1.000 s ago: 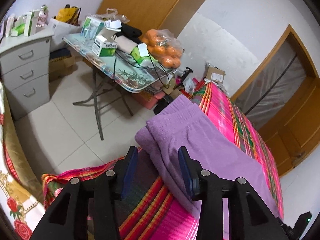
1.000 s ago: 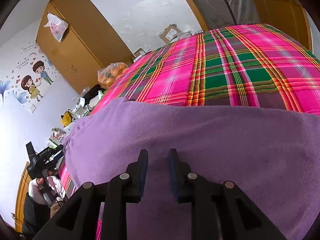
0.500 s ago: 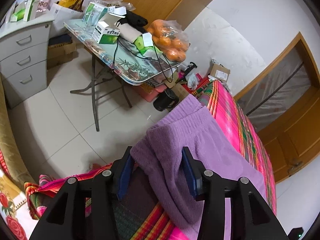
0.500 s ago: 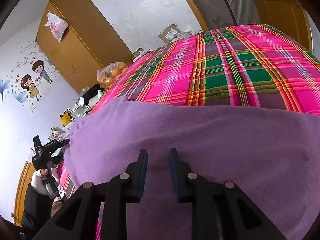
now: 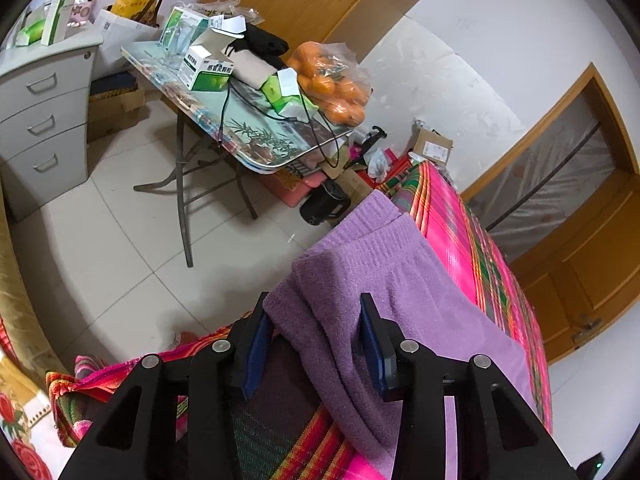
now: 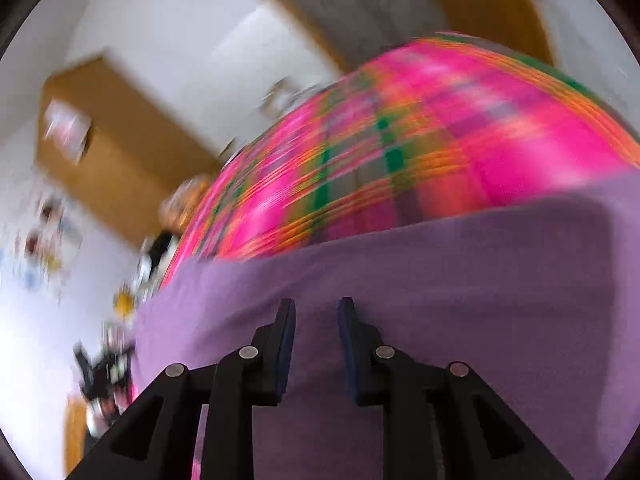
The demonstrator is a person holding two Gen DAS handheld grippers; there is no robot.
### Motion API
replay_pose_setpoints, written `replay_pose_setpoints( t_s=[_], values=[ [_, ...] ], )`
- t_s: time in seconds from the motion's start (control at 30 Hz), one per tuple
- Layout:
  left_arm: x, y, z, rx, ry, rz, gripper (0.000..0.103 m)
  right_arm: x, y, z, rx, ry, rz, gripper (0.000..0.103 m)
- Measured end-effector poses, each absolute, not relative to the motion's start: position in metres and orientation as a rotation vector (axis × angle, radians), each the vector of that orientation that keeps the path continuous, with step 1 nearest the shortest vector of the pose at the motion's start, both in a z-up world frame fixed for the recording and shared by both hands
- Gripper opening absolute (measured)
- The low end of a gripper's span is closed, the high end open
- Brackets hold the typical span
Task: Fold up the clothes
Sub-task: 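Pinch the ribbed cuff of the lilac garment with the left gripper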
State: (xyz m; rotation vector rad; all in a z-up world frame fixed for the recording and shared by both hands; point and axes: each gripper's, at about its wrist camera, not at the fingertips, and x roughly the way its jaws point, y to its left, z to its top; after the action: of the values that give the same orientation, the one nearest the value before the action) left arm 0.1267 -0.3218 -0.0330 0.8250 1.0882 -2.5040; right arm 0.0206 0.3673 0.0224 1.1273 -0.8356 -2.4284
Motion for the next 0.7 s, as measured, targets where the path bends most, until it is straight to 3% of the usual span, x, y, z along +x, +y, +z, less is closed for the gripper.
replay_pose_setpoints(
  t_s=[0.13,0.23,0.3,0.53,0.7],
  values=[
    [0.127,-0.322,-0.033,0.82,1.101,-2.503,0.043,0.041,0.461,0.022,1.095,-1.147,-2.638,0.017],
    [0.129,-0.324,-0.034,0.81,1.143,-2.479,0.043,0.06,0.498,0.03,1.083,-1.218,-2.851,0.02],
    [0.128,-0.323,-0.033,0.807,1.144,-2.464,0.043,0.066,0.498,0.038,1.06,-1.165,-2.935,0.025],
    [0.127,-0.319,-0.028,0.798,1.123,-2.448,0.043,0.042,0.44,0.037,1.113,-0.926,-2.839,0.026],
    [0.126,-0.316,-0.023,0.789,1.083,-2.468,0.037,0.035,0.355,0.043,1.073,-0.582,-2.668,0.026]
  ],
)
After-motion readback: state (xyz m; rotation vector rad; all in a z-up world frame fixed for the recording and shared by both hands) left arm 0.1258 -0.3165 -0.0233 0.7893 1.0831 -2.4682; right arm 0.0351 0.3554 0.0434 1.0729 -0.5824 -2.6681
